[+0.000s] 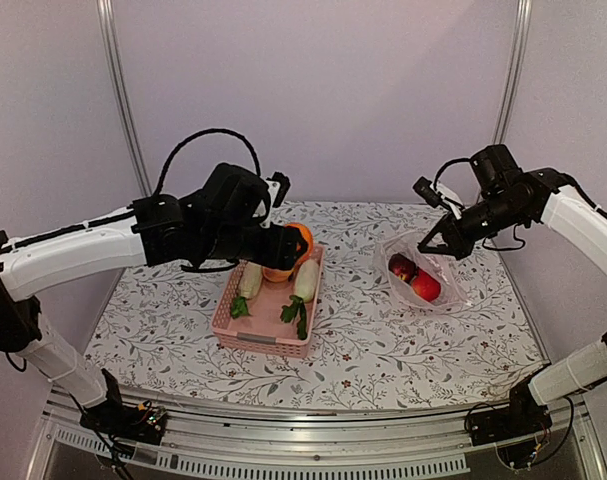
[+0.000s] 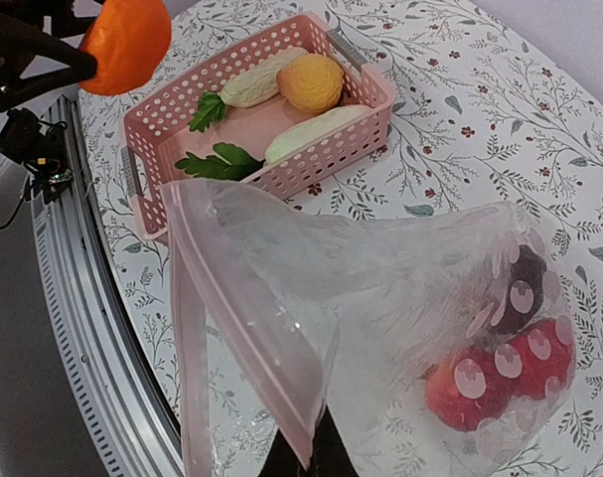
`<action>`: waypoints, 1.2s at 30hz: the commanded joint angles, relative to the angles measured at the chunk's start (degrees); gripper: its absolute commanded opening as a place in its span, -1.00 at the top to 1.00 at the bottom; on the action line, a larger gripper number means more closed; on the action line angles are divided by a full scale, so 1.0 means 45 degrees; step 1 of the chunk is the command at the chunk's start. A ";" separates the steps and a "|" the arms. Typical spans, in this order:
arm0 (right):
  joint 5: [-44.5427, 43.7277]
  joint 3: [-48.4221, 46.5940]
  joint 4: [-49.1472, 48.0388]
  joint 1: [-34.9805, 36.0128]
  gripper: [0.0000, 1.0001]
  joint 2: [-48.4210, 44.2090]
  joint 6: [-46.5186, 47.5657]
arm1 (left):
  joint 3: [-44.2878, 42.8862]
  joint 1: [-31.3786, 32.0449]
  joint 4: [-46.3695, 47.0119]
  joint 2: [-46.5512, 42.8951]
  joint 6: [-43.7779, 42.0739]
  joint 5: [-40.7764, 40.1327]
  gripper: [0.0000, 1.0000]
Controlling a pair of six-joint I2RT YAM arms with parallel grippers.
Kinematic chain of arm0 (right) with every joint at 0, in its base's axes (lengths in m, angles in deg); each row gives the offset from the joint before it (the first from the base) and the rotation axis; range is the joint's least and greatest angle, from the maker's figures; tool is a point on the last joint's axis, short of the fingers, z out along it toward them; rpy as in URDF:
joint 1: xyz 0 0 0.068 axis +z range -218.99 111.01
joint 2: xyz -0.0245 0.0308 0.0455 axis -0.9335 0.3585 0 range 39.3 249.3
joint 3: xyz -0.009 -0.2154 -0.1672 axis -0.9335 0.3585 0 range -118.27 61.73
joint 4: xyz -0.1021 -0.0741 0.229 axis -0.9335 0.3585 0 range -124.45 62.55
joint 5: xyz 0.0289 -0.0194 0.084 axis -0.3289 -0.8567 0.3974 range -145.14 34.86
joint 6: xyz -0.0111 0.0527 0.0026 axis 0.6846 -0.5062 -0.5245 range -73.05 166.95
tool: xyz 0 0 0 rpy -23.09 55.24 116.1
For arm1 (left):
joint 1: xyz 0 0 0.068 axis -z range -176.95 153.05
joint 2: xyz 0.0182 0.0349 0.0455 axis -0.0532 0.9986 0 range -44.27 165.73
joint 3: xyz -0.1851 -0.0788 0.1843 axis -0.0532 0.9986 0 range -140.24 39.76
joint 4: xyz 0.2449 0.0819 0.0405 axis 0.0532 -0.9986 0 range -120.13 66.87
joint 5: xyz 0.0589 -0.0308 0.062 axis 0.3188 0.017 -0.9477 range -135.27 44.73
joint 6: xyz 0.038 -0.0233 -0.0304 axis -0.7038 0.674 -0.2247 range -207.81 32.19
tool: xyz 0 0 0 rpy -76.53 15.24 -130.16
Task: Place the food in the zip-top bag and seal the zipper
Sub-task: Place the fake fruit in the zipper food storage bag.
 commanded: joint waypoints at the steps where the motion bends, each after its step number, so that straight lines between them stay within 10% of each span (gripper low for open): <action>1: -0.0054 -0.1006 0.0955 0.0412 1.00 0.0175 0.0239 | -0.0505 0.1428 0.2421 -0.0511 -0.1624 -0.0576 -0.18; 13: 0.1060 -0.1994 0.1926 0.0550 1.00 0.0318 0.0476 | -0.1827 0.4541 0.6056 0.0793 -0.6903 0.0022 -0.20; 36: 0.1704 -0.2744 0.2139 0.0560 1.00 0.0715 0.0243 | -0.6375 0.5471 0.3936 0.6066 -1.0151 -0.4741 -0.20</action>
